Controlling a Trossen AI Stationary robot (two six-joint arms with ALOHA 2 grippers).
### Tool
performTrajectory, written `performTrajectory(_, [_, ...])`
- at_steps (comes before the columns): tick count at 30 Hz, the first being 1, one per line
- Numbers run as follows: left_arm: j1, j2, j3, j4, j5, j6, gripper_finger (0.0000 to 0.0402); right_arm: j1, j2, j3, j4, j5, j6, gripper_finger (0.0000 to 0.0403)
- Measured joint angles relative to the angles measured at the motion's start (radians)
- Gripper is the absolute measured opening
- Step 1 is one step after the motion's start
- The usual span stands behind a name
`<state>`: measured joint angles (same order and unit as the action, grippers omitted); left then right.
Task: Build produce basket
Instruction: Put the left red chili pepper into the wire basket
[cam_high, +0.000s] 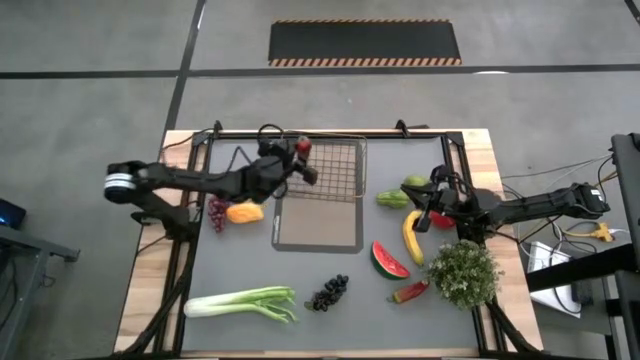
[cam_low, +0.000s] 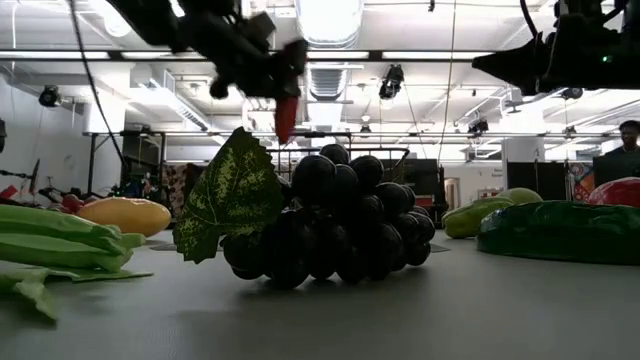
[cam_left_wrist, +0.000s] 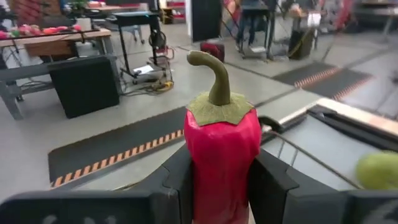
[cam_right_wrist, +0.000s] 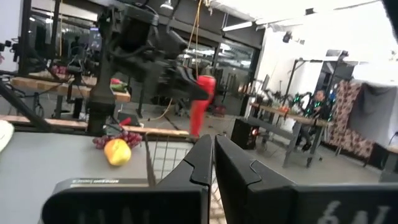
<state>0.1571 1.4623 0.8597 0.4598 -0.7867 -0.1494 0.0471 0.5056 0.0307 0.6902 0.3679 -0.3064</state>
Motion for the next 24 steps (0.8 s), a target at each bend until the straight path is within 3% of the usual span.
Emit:
performTrajectory(4, [0.039,0.141,0.043,0.155,0.138,0.021,0.0094,0.000,0.000,0.000,-0.035,0.000,0.018,0.0009])
performTrajectory(8, [0.055,0.258,0.145,0.151,0.214,0.026,0.0094,0.000,0.000,0.000,-0.053,0.000,0.043,0.0009])
performTrajectory(16, [0.090,0.406,0.328,0.067,0.218,0.056,0.0094,0.000,0.000,0.000,-0.069,0.000,0.071,0.0009])
performTrajectory(24, [0.131,0.444,0.321,-0.058,0.204,-0.055,0.0095,0.000,-0.001,-0.001,-0.113,0.000,0.082,0.0009])
